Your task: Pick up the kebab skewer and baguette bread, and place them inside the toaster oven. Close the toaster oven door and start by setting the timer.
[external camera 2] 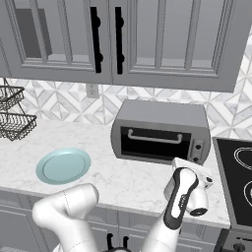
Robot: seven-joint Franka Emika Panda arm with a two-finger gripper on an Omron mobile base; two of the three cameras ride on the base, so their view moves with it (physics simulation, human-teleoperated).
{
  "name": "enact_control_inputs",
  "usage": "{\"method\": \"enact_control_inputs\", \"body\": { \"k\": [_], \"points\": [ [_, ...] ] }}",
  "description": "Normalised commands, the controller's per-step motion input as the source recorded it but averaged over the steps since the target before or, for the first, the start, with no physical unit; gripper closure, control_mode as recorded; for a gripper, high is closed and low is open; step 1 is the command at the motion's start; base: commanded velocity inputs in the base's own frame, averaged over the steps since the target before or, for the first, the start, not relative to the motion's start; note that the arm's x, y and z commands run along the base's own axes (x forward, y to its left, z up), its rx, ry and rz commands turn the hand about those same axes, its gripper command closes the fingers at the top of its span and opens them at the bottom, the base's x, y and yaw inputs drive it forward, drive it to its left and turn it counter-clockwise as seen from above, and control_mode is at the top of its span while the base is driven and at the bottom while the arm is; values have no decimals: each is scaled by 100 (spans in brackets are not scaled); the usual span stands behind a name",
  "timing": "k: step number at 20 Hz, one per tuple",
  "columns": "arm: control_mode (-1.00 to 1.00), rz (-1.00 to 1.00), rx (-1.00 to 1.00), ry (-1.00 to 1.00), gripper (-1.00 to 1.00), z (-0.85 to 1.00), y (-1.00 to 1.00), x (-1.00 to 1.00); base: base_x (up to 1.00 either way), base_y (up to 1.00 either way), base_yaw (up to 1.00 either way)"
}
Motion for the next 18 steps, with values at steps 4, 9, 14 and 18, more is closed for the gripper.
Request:
{"method": "enact_control_inputs", "body": {
  "k": [4, 9, 14, 18],
  "points": [
    [-100, -30, -2, 0, 100, 0, 0, 4, 0, 0, 0],
    [-100, -18, -2, 0, 100, 0, 0, 7, 0, 0, 0],
    [-100, -2, 0, 0, 100, 1, 0, 1, 0, 0, 0],
    [-100, 0, 0, 0, 100, 1, 0, 0, 0, 0, 0]
  ]
}}
